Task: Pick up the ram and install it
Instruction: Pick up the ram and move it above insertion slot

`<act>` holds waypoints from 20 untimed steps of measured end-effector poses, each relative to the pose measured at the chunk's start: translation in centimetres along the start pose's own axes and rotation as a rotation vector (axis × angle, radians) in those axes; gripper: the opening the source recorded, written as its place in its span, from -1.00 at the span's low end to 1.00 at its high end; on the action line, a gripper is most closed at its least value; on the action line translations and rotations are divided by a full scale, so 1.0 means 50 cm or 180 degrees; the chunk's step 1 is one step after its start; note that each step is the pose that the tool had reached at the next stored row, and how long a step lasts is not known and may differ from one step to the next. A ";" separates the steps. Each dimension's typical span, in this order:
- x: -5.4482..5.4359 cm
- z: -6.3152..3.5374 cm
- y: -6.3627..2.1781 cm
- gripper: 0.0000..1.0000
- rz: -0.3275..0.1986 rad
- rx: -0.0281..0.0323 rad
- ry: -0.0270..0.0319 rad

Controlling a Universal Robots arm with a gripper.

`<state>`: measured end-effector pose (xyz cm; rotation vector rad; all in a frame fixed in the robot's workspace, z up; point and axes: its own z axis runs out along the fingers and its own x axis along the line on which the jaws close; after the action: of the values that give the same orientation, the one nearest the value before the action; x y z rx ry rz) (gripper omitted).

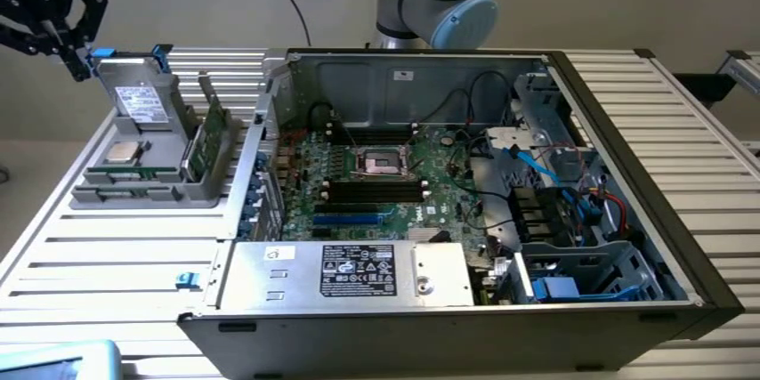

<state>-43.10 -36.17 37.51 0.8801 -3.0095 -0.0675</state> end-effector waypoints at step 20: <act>0.000 0.000 0.000 -0.78 -0.1155 -0.0008 0.0050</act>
<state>-43.10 -36.17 37.51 1.4056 -2.7943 -0.0648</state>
